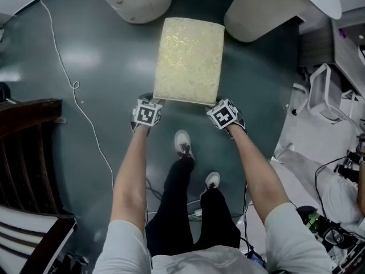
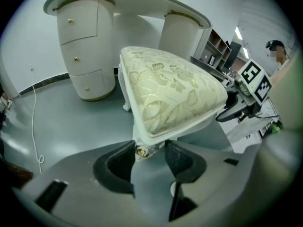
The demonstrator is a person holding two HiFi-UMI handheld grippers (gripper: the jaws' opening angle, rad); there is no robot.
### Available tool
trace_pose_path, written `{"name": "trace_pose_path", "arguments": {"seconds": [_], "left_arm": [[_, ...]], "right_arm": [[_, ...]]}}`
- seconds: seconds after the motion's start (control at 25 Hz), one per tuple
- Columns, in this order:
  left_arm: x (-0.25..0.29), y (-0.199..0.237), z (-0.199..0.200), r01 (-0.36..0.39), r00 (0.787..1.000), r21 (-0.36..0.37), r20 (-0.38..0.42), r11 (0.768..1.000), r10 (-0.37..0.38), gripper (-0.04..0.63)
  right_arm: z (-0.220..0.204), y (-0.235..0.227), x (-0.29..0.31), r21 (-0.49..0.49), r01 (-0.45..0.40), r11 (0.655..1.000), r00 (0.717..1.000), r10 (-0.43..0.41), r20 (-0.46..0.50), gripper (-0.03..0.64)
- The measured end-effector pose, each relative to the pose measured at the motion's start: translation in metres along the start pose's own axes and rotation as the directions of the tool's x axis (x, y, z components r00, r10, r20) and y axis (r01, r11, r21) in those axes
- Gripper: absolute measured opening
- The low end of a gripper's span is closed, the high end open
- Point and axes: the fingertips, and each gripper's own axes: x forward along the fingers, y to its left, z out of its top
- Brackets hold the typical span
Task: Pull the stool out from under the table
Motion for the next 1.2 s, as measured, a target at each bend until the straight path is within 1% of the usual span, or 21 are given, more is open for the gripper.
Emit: {"name": "trace_pose_path", "arguments": {"seconds": [0.12,0.16,0.24,0.36,0.44,0.52,0.6,0.72,0.8,0.88,1.0,1.12,1.2], "left_arm": [[-0.010,-0.009,-0.008,-0.004,1.000,-0.025,0.007,1.000,0.005,0.205],[-0.017,-0.014,-0.013,-0.004,1.000,-0.031,0.004,1.000,0.004,0.206],[-0.035,-0.022,-0.022,-0.005,1.000,-0.045,0.007,0.999,0.005,0.205],[-0.075,-0.031,-0.025,-0.006,0.999,-0.097,0.052,0.995,0.012,0.204],[-0.112,-0.040,-0.015,-0.014,0.995,-0.116,0.093,0.993,0.025,0.195],[-0.156,-0.050,0.001,-0.033,0.989,-0.111,0.140,0.993,0.048,0.167],[-0.205,-0.062,0.023,-0.056,0.976,-0.086,0.205,0.995,0.073,0.136],[-0.281,-0.087,0.062,-0.109,0.943,0.003,0.315,0.994,0.103,0.076],[-0.332,-0.100,0.079,-0.152,0.921,0.050,0.370,0.987,0.124,0.049],[-0.382,-0.112,0.088,-0.170,0.895,0.046,0.424,0.984,0.135,0.035],[-0.457,-0.129,0.096,-0.201,0.851,0.022,0.498,0.979,0.164,0.025],[-0.527,-0.151,0.105,-0.271,0.799,0.022,0.562,0.962,0.212,0.021],[-0.567,-0.172,0.106,-0.302,0.766,0.018,0.600,0.953,0.231,0.021]], "right_arm": [[-0.021,0.005,-0.010,0.055,0.012,0.998,1.000,-0.011,-0.013,0.212],[-0.030,0.008,-0.017,0.060,0.013,0.998,1.000,-0.012,-0.017,0.212],[-0.041,0.011,-0.040,0.040,0.030,0.999,1.000,-0.029,-0.005,0.212],[-0.033,0.015,-0.093,-0.014,0.069,0.998,0.995,-0.068,0.075,0.212],[-0.027,0.014,-0.137,-0.048,0.110,0.993,0.986,-0.104,0.127,0.199],[-0.021,0.012,-0.187,-0.067,0.155,0.986,0.974,-0.141,0.179,0.182],[-0.010,0.012,-0.241,-0.083,0.194,0.978,0.955,-0.168,0.246,0.150],[0.011,0.021,-0.321,-0.127,0.252,0.959,0.922,-0.198,0.332,0.115],[0.031,0.030,-0.370,-0.167,0.300,0.939,0.894,-0.216,0.392,0.062],[0.049,0.047,-0.420,-0.182,0.337,0.924,0.863,-0.225,0.453,0.035],[0.070,0.082,-0.490,-0.181,0.360,0.915,0.817,-0.216,0.534,0.020],[0.086,0.117,-0.548,-0.209,0.389,0.897,0.774,-0.195,0.602,0.017],[0.092,0.138,-0.585,-0.231,0.407,0.884,0.750,-0.179,0.636,0.017]]}}
